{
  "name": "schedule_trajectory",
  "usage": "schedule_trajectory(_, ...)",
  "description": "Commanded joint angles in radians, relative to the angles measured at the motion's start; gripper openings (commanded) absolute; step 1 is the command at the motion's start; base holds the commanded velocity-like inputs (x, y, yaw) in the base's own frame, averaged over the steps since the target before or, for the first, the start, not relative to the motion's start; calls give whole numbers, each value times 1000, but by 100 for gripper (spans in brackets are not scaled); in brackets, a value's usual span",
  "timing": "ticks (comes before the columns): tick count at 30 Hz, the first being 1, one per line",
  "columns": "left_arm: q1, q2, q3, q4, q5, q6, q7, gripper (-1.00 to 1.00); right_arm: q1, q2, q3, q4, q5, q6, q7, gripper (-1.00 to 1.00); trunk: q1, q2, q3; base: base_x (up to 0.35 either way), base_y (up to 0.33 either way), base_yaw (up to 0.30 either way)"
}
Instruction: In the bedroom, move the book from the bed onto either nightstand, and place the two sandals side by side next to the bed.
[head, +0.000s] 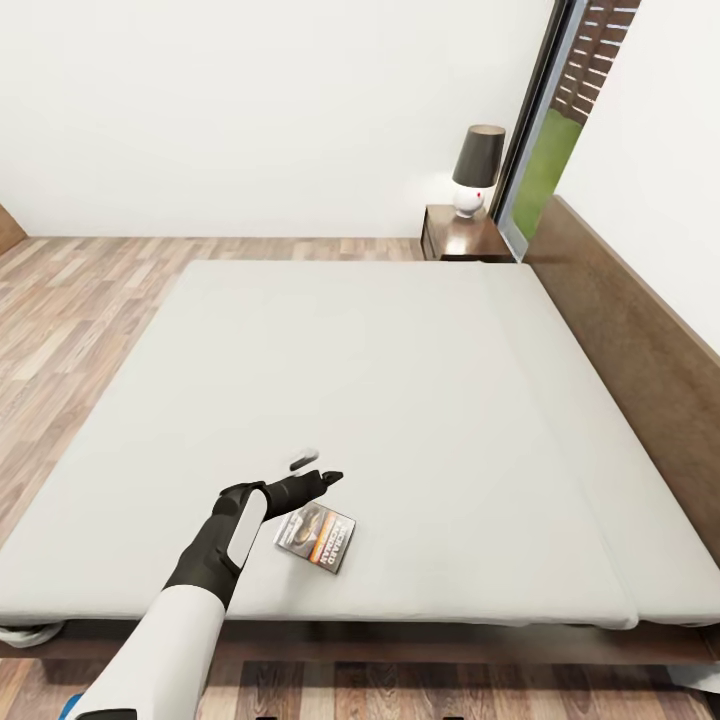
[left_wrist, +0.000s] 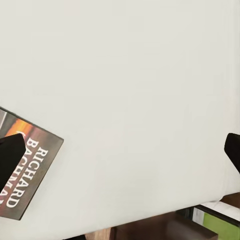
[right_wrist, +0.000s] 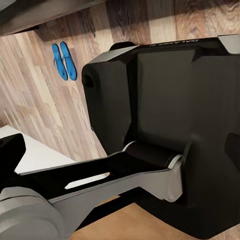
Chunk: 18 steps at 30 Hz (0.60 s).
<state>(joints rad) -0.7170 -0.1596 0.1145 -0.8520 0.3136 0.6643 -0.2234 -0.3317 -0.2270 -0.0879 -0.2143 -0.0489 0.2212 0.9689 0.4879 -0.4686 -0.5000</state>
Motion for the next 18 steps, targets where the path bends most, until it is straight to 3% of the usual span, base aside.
schedule_trajectory(1, 0, -1, 5, 0, 1, 8, -4, 100, 0, 0, -4, 0, -5, 10, 4, 100, 0, -1, -1, 0, 0, 0)
schedule_trajectory(18, 0, -1, 5, 0, 1, 6, -4, 100, 0, 0, -3, 0, -4, 10, 4, 100, 0, -1, -25, 0, 0, 0)
